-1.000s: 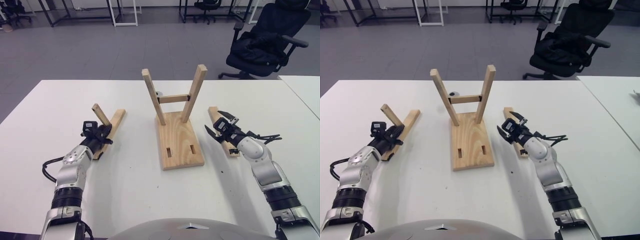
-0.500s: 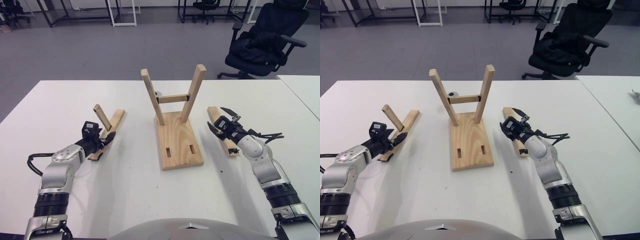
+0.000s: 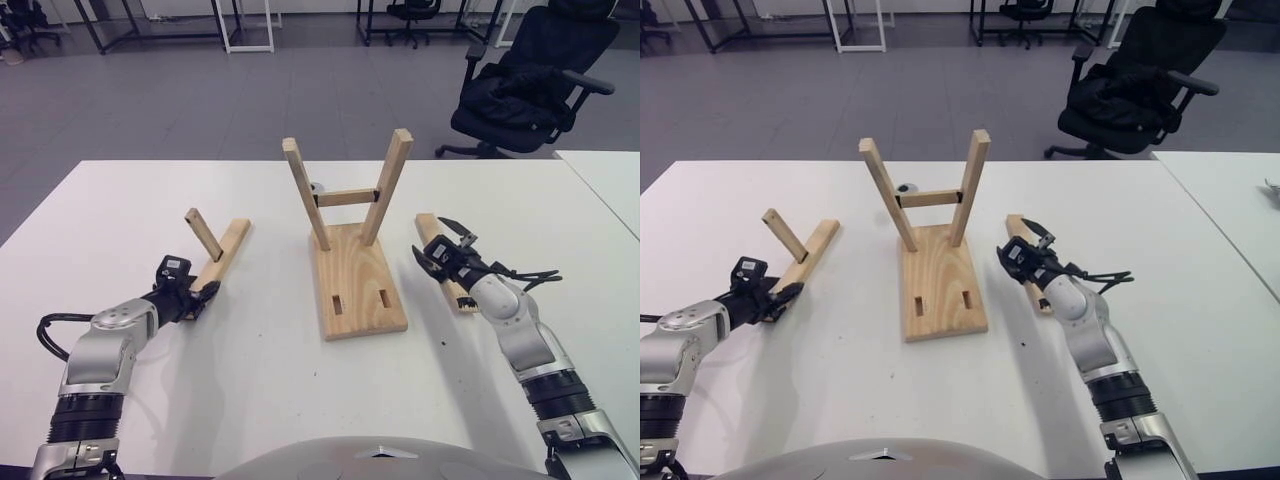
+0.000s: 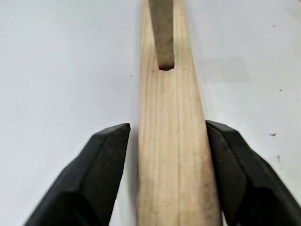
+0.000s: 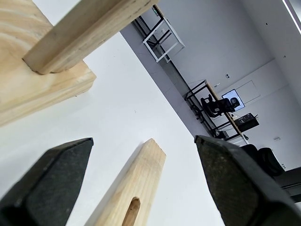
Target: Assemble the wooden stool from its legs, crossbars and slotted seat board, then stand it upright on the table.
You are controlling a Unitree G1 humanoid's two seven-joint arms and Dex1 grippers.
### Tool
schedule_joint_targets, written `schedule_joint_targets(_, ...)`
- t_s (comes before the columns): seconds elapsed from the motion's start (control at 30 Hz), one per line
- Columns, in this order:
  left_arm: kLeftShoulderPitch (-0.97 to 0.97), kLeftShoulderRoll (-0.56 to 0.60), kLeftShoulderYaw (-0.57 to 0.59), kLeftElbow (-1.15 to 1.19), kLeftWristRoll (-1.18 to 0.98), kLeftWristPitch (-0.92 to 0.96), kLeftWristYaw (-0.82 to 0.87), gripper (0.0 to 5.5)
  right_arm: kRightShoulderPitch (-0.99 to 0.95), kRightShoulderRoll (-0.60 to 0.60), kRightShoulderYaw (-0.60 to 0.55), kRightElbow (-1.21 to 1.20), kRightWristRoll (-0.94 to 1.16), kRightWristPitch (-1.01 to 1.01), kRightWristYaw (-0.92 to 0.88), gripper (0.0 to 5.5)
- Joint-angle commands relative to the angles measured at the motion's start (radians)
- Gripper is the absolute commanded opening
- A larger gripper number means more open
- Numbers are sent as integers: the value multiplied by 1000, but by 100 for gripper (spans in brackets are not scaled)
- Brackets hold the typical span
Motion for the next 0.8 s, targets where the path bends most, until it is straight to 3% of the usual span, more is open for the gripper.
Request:
schedule_joint_targets(0.03, 50, 26, -20, 4, 39, -36, -19, 204, -4, -1, -1, -8, 9, 5, 7, 401)
schedule_joint_targets(0.17, 40, -1, 49, 24, 14, -127, -16, 203, -2, 29, -63, -8, 106, 32, 21, 401)
schedule_joint_targets(0.3, -62, -14, 250, 37, -113, -233, -12, 203, -52, 120, -249, -62, 424, 183, 61, 401)
schedule_joint_targets(0.47, -218, 74, 343, -86, -220, -253, -60, 203, -149, 212, -425, -295, 884, 450, 37, 401)
schedule_joint_targets(0.6, -379, 106, 322, -259, -395, -167, -85, 203, -291, 288, -479, -461, 1282, 620, -121, 401)
schedule_joint_targets(0.7, -488, 67, 158, -380, -438, -105, -79, 203, -407, 390, -430, -519, 1511, 678, -341, 455)
schedule_joint_targets(0.8, -532, 14, 14, -412, -405, -115, -97, 203, -483, 482, -369, -555, 1674, 665, -520, 459)
